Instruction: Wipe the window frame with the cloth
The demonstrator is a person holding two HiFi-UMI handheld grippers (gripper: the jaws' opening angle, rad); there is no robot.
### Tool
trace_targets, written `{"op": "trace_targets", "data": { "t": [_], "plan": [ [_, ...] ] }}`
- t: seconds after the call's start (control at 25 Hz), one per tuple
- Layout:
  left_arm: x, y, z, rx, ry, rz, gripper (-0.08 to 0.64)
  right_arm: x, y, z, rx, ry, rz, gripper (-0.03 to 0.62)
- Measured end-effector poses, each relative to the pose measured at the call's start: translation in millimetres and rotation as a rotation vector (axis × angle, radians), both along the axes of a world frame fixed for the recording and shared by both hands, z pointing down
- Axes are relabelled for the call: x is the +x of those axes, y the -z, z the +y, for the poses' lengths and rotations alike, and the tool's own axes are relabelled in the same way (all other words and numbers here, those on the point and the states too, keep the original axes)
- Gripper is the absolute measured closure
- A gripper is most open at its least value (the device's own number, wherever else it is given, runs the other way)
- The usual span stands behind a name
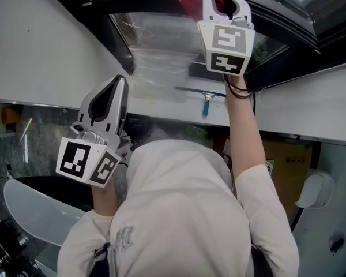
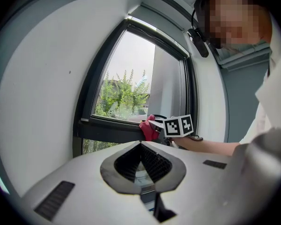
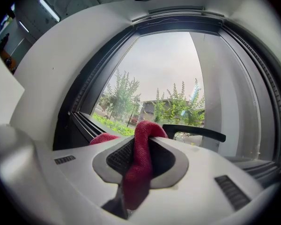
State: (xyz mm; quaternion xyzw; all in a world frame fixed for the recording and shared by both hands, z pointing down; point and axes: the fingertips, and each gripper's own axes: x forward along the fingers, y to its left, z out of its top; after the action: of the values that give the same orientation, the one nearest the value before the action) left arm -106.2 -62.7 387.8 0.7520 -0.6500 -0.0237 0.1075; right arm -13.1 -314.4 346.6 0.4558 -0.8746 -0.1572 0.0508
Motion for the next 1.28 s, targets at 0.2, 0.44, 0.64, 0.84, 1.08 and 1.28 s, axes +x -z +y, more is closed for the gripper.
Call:
{"op": "trace_targets", "data": {
  "t": [0.2,0.44,0.64,0.84,1.08,1.28],
  "plan": [
    [-2.1,2.1,6.3,0.006,0.020,0.000,0.552,0.2,-0.1,0.0,-0.006,0.011,0.000,0.505],
    [-6.5,2.3,15.1,0.008,0.040,0.011,0.552,7.8,5.4,3.8,-0.013,0.045,-0.071,0.502],
    [-11.3,0.2,19.9,0.003,0.055,0.017,0.552,16.4,21.0,27.8,-0.018,0.111,-0.099,0.502],
    [-10.1,-2.7,19.1,-0.005,0.041,0.021,0.552,35.3,27.4,67.7,-0.032,0.181,-0.113,0.502],
    [4.1,-3.9,11.7,-0.004,-0.015,0.019,0.552,74.3,33.5,109.2,-0.044,0.205,-0.126,0.502],
    [21.8,-4.1,7.9,-0.003,-0.063,0.009,0.552,109.6,19.4,145.2,-0.066,0.170,-0.114,0.502]
  ]
}}
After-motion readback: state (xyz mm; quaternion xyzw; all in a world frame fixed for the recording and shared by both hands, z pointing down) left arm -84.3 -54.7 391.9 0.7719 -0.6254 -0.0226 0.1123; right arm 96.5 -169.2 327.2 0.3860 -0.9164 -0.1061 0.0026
